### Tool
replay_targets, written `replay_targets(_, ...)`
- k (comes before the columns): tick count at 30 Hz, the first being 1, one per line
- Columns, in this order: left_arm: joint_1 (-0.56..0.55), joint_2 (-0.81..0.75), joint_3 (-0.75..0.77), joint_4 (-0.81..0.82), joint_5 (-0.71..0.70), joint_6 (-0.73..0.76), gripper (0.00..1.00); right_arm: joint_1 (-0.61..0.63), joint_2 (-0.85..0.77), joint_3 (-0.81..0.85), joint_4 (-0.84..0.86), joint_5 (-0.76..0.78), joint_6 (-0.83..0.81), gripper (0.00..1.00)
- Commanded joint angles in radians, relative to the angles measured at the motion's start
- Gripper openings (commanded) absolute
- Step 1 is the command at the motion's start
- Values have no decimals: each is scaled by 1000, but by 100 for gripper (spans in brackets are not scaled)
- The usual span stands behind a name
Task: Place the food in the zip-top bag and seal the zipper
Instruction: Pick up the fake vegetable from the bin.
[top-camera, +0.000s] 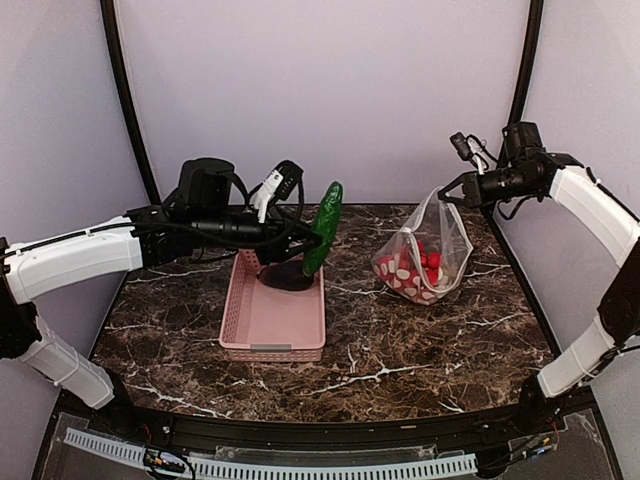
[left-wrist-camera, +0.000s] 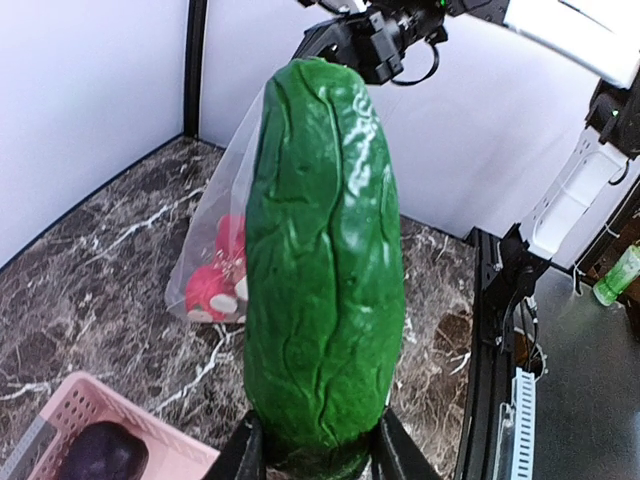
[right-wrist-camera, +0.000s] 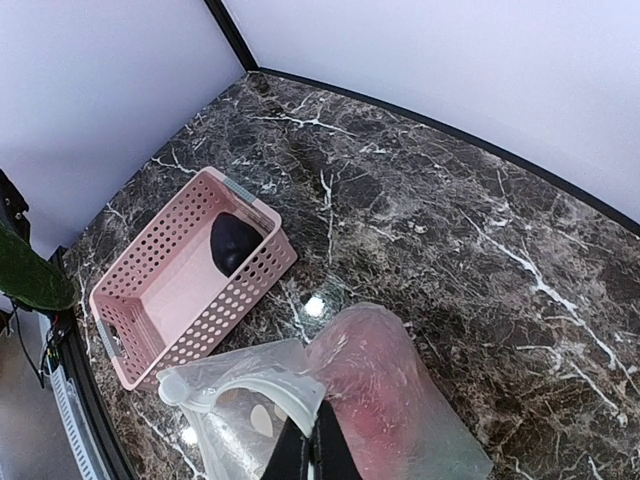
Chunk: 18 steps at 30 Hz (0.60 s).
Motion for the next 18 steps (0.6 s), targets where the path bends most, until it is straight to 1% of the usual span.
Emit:
replay_targets(1,-34,4,-13,179,46,-36,22,36,7,77,-7,-20,13,0)
replay_targets(6,-85,50,6,196,41,-35,22,49,44,92,-3,25,13,0)
replay_targets(11,-138,116,34,204,36,-23,22,97,75,43,-7,66,6,0)
replay_targets(14,-171,149,37,267,28,-35,21,143,75,6,3,82,-6,0)
replay_targets(18,-196,196,46,370,37,-82,21,160,85,17,0,80,-9,0)
